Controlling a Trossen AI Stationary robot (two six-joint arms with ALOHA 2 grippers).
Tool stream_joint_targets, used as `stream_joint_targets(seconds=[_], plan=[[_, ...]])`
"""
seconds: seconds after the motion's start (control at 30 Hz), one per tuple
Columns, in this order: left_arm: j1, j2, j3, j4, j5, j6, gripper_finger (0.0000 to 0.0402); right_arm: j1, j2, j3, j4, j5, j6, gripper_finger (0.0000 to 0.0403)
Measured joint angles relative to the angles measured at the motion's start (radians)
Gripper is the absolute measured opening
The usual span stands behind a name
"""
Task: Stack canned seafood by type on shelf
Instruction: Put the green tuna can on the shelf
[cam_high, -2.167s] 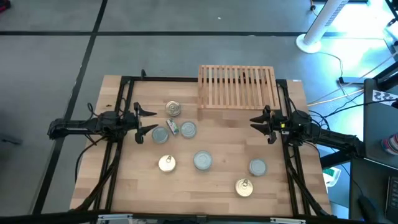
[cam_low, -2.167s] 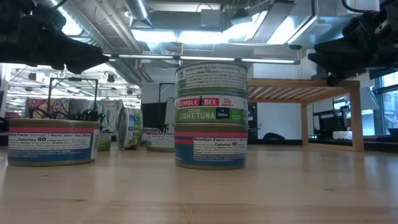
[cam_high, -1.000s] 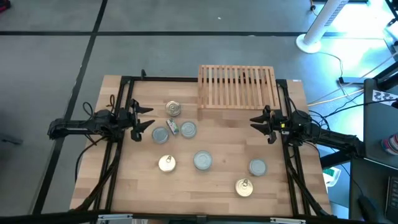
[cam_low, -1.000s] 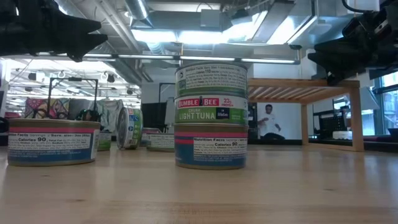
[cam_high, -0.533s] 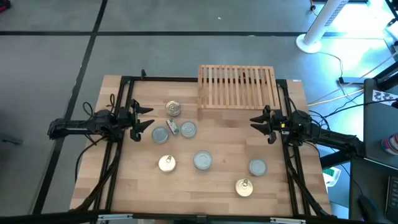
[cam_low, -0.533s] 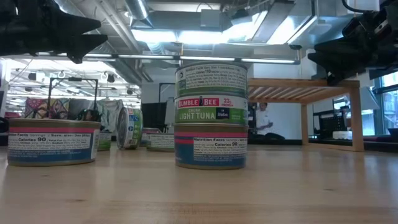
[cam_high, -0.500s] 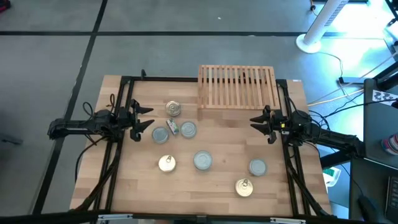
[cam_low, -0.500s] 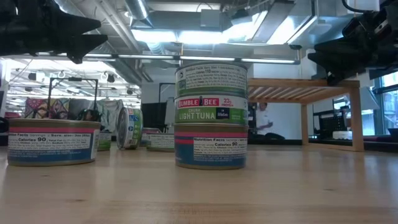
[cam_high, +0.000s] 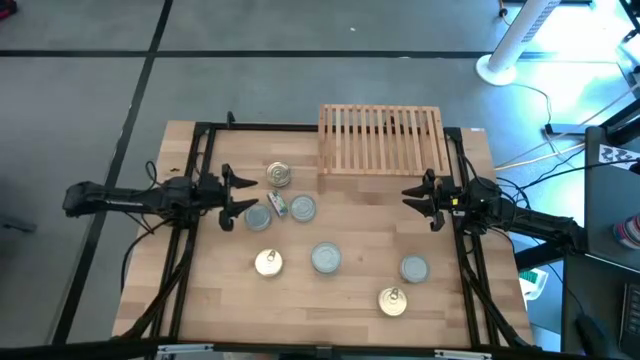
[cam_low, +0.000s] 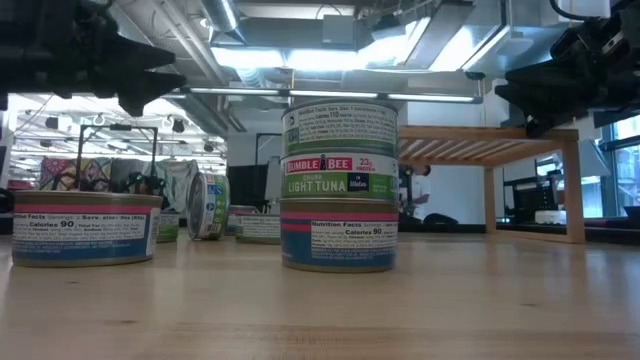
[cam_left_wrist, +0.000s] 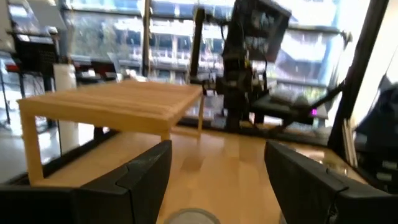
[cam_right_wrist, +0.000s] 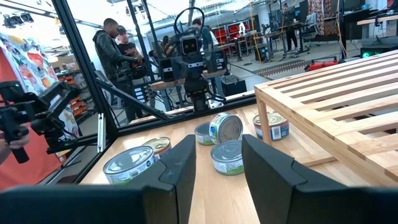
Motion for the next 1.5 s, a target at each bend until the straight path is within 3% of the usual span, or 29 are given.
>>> stream_joint_targets(seconds=[0.17,0.43,0.8,0.97,1.2,1.5], plan=[[0.0,0.191,0.122,-0.037,0.038,0.088,0.0254,0.0,0.0,0.0,-0.001,-0.008,0.0,0.0131],[0.0,0.451,0.396,-0.435,0.101,0.232,0.0254,0.0,0.0,0.0,-0.001,-0.008,0.0,0.0131],[0.0,0.738,0.689,-0.759,0.096,0.48,0.0254,0.0,0.0,0.0,-0.001,-0.009,0.0,0.0131],[0.0,0.848,0.75,-0.836,0.076,0.585,0.0253,0.0,0.0,0.0,-0.001,-0.009,0.0,0.0131],[0.0,0.981,0.778,-0.901,-0.04,0.718,0.0253,0.0,0.0,0.0,-0.001,-0.009,0.0,0.0131],[0.0,1.05,0.778,-0.933,-0.114,0.792,0.0253,0.0,0.0,0.0,-0.001,-0.009,0.0,0.0131]])
